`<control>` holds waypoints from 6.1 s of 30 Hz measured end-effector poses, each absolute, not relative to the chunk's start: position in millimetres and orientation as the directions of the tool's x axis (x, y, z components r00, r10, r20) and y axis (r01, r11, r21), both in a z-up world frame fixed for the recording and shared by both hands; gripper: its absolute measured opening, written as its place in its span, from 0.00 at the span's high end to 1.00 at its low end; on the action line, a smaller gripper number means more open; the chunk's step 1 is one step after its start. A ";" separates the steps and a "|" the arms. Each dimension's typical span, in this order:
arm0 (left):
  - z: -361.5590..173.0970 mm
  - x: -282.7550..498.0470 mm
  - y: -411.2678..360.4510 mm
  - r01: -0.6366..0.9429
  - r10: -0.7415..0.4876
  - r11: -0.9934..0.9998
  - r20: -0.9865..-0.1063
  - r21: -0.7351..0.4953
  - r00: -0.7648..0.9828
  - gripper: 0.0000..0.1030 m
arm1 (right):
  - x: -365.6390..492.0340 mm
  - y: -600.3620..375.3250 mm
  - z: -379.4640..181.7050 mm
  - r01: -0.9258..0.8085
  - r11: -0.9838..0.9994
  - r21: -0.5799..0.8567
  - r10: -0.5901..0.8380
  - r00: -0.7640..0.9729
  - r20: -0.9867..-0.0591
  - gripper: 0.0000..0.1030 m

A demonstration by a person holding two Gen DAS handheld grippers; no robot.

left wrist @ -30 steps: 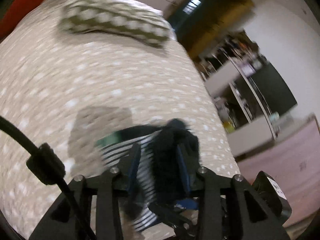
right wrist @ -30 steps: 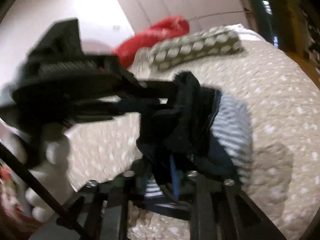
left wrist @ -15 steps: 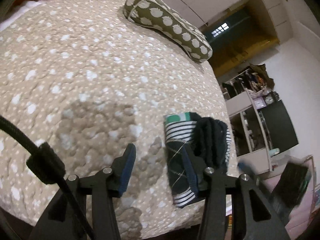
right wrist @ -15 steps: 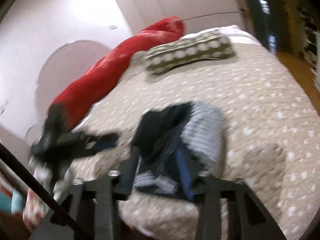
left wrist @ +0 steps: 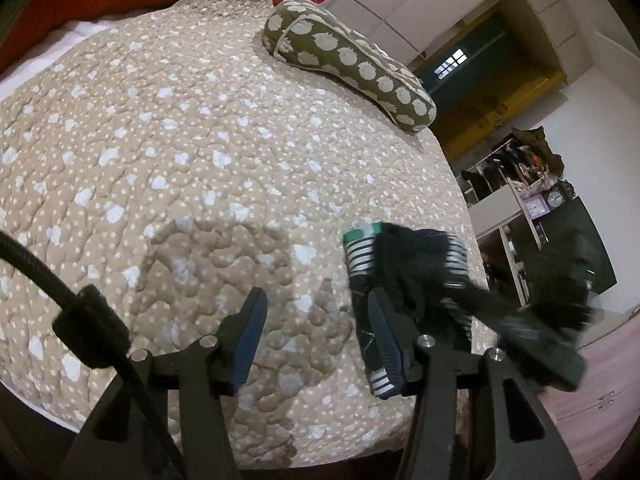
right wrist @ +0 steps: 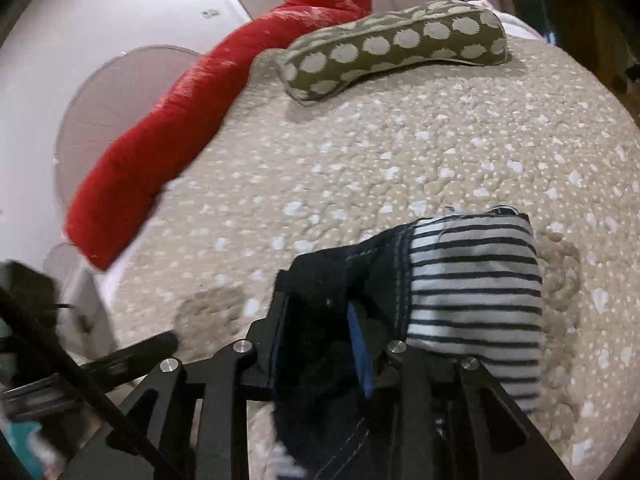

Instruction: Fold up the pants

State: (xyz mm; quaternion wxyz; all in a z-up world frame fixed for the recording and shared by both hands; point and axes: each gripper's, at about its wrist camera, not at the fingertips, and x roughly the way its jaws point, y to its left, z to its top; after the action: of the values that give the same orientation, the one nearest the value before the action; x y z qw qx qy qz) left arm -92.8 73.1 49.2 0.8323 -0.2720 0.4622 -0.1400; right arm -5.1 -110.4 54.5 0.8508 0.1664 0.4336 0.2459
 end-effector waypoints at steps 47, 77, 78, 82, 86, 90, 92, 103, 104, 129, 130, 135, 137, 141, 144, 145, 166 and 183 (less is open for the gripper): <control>53.6 25.9 -52.9 0.218 -0.560 0.828 -0.751 -0.516 0.350 0.57 | 85.9 -233.1 30.4 0.048 0.747 0.663 0.495 0.626 -0.602 0.40; 160.7 -169.0 -34.4 0.004 -0.039 0.998 -0.574 -0.062 0.818 0.05 | -116.1 -185.9 65.7 0.059 0.940 0.336 0.204 0.692 -0.693 0.26; 155.9 -168.1 -31.9 0.020 -0.080 0.994 -0.592 -0.107 0.802 0.05 | -117.9 -184.2 66.2 0.063 0.945 0.321 0.191 0.692 -0.696 0.26; 133.3 -157.7 -32.6 0.033 -0.146 0.984 -0.675 -0.176 0.724 0.05 | -118.0 -175.4 64.1 0.065 0.968 0.243 0.133 0.688 -0.713 0.24; 114.4 -151.1 -42.5 0.039 -0.127 0.990 -0.724 -0.137 0.679 0.05 | -114.6 -173.8 54.2 0.082 0.973 0.215 0.106 0.670 -0.735 0.23; 106.6 -151.1 -48.4 0.049 -0.125 0.991 -0.739 -0.124 0.662 0.05 | -112.3 -175.5 45.1 0.096 0.972 0.215 0.103 0.647 -0.755 0.23; 102.8 -150.2 -50.1 0.049 -0.125 0.991 -0.748 -0.122 0.652 0.05 | -111.7 -174.9 42.7 0.097 0.973 0.210 0.101 0.640 -0.762 0.23; 96.1 -149.1 -52.8 0.058 -0.126 0.992 -0.772 -0.115 0.623 0.05 | -113.4 -170.3 39.2 0.095 0.976 0.194 0.093 0.626 -0.775 0.22; 95.5 -148.9 -52.8 0.058 -0.127 0.992 -0.773 -0.116 0.621 0.05 | -113.4 -170.2 38.5 0.097 0.976 0.195 0.094 0.624 -0.776 0.22; 48.2 -126.8 -43.4 0.012 -0.127 0.990 -0.853 -0.140 0.507 0.05 | -109.1 -175.1 24.1 0.113 0.973 0.199 0.087 0.624 -0.777 0.20; 48.0 -126.1 -43.0 0.011 -0.126 0.990 -0.853 -0.140 0.506 0.05 | -108.9 -174.7 24.2 0.113 0.975 0.191 0.080 0.627 -0.775 0.20; 46.6 -124.6 -42.1 0.009 -0.132 0.989 -0.850 -0.148 0.511 0.05 | -107.8 -174.8 23.9 0.117 0.980 0.162 0.052 0.636 -0.770 0.20; 45.6 -124.6 -42.4 0.013 -0.132 0.989 -0.849 -0.146 0.512 0.05 | -107.2 -174.3 23.4 0.114 0.981 0.156 0.049 0.635 -0.771 0.20; 43.2 -122.7 -44.6 0.024 -0.134 0.990 -0.851 -0.142 0.507 0.05 | -106.5 -168.8 22.6 0.096 0.988 0.119 0.031 0.637 -0.770 0.20; 42.3 -122.0 -45.6 0.028 -0.138 0.989 -0.853 -0.143 0.503 0.05 | -106.2 -167.9 21.9 0.089 0.990 0.113 0.031 0.638 -0.769 0.19; 42.0 -121.4 -45.5 0.027 -0.138 0.989 -0.854 -0.144 0.501 0.05 | -106.1 -168.0 21.7 0.088 0.990 0.113 0.031 0.638 -0.769 0.19; 35.4 -117.3 -44.2 0.027 -0.157 0.986 -0.868 -0.163 0.471 0.05 | -105.0 -167.1 18.9 0.091 0.990 0.110 0.028 0.634 -0.772 0.17; 31.7 -114.8 -40.9 0.018 -0.159 0.985 -0.870 -0.171 0.466 0.05 | -103.7 -166.1 17.2 0.080 0.992 0.095 0.023 0.634 -0.773 0.16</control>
State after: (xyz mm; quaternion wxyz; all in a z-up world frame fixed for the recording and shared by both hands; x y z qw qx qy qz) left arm -114.8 -40.9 31.7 0.8534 -0.0686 0.5141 -0.0521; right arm -103.7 -166.1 17.2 0.9019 0.0600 0.4275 -0.0158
